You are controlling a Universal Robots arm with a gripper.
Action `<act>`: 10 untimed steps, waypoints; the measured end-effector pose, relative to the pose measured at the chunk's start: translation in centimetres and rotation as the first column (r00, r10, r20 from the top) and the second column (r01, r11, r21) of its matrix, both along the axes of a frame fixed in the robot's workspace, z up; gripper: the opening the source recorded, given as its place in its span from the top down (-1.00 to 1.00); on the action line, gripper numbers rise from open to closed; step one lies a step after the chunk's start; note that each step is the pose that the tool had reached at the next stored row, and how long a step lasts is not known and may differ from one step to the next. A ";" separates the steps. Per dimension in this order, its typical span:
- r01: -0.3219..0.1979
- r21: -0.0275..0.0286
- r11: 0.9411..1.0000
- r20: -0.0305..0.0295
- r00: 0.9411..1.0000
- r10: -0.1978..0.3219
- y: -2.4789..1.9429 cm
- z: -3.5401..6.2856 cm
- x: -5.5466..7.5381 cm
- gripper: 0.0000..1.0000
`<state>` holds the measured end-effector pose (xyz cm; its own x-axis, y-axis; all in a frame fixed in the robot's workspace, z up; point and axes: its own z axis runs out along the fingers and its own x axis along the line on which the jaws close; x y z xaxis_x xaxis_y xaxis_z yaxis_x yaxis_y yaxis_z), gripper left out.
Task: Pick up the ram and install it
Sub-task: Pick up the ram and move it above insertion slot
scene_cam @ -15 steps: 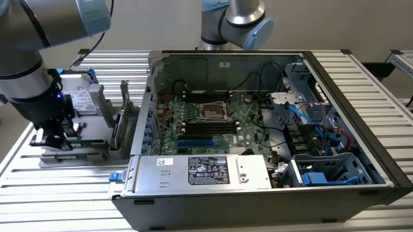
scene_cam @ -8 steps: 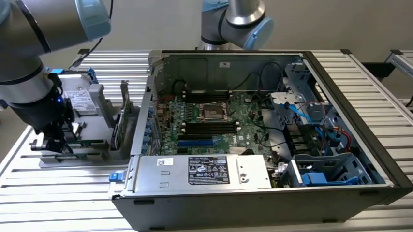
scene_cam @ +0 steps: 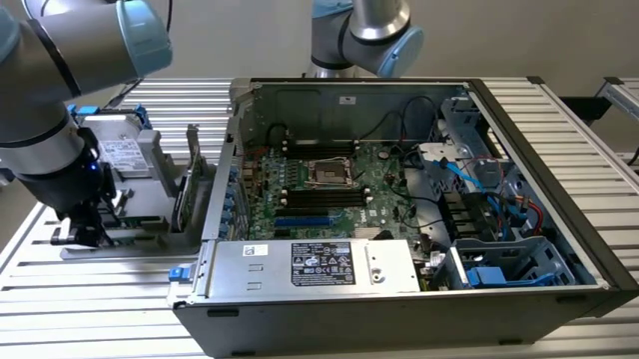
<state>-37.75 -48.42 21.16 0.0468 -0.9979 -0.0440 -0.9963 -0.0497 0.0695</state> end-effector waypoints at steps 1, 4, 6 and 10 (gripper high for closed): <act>-0.002 0.000 1.000 0.000 1.000 0.002 -0.01 -0.18 0.0 0.15; -0.008 0.000 1.000 0.000 1.000 0.008 -0.02 -0.72 0.0 0.15; -0.012 0.000 1.000 0.001 1.000 0.012 -0.03 -1.08 0.0 0.15; -0.016 0.000 1.000 0.001 1.000 0.016 -0.03 -1.75 0.2 0.15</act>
<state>-37.54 -48.44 19.41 0.0623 -0.9971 -0.0440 -0.9955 -0.0652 0.0681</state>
